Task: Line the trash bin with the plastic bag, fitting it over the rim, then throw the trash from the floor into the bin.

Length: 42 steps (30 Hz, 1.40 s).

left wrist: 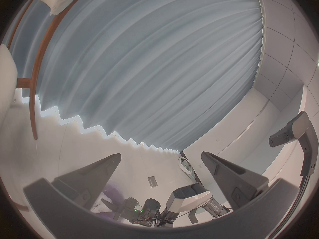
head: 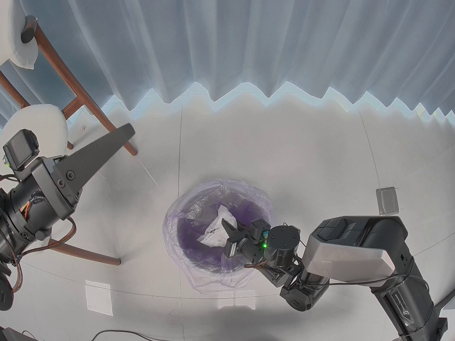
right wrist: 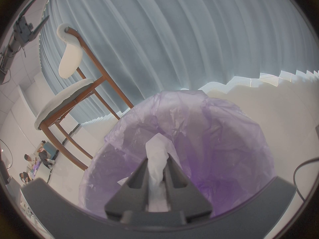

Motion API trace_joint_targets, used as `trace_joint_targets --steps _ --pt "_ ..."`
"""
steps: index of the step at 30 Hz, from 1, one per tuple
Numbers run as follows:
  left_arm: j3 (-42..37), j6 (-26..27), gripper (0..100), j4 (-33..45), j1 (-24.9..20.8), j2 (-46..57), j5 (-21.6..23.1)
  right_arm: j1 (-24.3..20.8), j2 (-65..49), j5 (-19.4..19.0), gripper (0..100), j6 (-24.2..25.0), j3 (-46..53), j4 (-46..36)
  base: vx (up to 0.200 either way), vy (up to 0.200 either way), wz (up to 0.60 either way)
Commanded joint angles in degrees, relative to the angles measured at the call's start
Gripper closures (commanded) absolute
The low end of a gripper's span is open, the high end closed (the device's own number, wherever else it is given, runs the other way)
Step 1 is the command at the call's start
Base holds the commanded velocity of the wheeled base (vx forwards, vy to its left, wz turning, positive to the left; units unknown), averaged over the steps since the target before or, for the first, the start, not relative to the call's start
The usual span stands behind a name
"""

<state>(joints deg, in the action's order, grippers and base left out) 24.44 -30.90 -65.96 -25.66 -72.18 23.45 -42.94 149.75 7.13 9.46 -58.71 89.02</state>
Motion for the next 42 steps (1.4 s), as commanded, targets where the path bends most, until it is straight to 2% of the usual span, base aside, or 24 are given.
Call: trace_joint_targets --steps 1,9,13,18,20,22,25,27,30,33,35,36,39,40,41,42 --pt "0.0 0.1 0 0.0 0.0 -0.1 0.0 -0.1 0.2 0.1 0 0.4 -1.0 1.0 0.0 0.0 0.0" --pt "0.1 0.0 0 0.0 0.0 0.0 0.0 -2.5 -3.6 0.1 0 1.3 2.4 1.0 0.0 0.0 0.0" --pt "0.2 0.1 0 0.0 0.0 0.2 0.0 -4.7 -12.5 0.2 0 3.0 9.3 1.0 0.0 0.0 0.0" --pt "0.2 0.1 0 0.0 0.0 0.3 0.0 -3.5 -24.7 1.7 0 3.5 15.6 1.0 0.0 0.0 0.0" --pt "0.0 0.5 0 0.0 0.0 0.4 0.1 0.2 -34.3 5.4 0 1.6 21.2 1.0 0.0 0.0 0.0" --pt "-0.2 2.1 0 0.0 0.0 0.2 0.1 3.5 -43.0 6.9 0 -2.0 27.9 0.9 0.0 0.0 0.0" --pt "-0.7 4.1 0 0.0 0.0 -0.1 0.1 12.8 -56.8 6.8 0 -8.8 39.8 -0.1 0.0 0.0 0.0" --pt "-0.8 4.8 0 0.0 0.0 0.2 0.1 19.1 -64.6 6.8 0 -11.2 47.5 -2.4 0.0 0.0 0.0" --pt "-0.1 8.1 0 0.0 0.0 2.3 -0.3 25.4 -76.9 7.0 0 -11.7 58.7 -9.7 0.0 0.0 0.0" --pt "3.1 9.5 0 1.7 0.1 10.0 -0.4 30.9 -94.8 6.9 0 -11.0 58.3 -24.7 0.0 0.0 0.0" --pt "3.8 9.5 0 2.4 0.1 11.1 -0.4 31.7 -97.5 6.8 0 -11.0 57.9 -27.1 0.0 0.0 0.0" --pt "8.3 9.4 0 10.0 1.1 17.3 -1.5 34.3 -110.5 5.2 0 -11.0 55.4 -44.0 0.0 0.0 0.0" --pt "11.5 9.3 0 20.8 2.5 25.3 -3.2 36.3 -125.3 4.5 0 -10.9 54.2 -62.2 0.0 0.0 0.0" --pt "11.6 9.3 0 21.3 2.6 25.8 -3.2 36.3 -125.9 4.4 0 -10.9 54.1 -63.1 0.0 0.0 0.0" --pt "11.9 9.3 0 28.8 4.1 32.3 -3.2 37.2 -134.3 3.2 0 -10.8 53.2 -74.1 0.0 0.0 0.0" --pt "11.5 9.3 0 32.8 5.4 36.1 -3.2 37.7 -137.9 2.6 0 -10.7 52.6 -79.2 0.0 0.0 0.0"
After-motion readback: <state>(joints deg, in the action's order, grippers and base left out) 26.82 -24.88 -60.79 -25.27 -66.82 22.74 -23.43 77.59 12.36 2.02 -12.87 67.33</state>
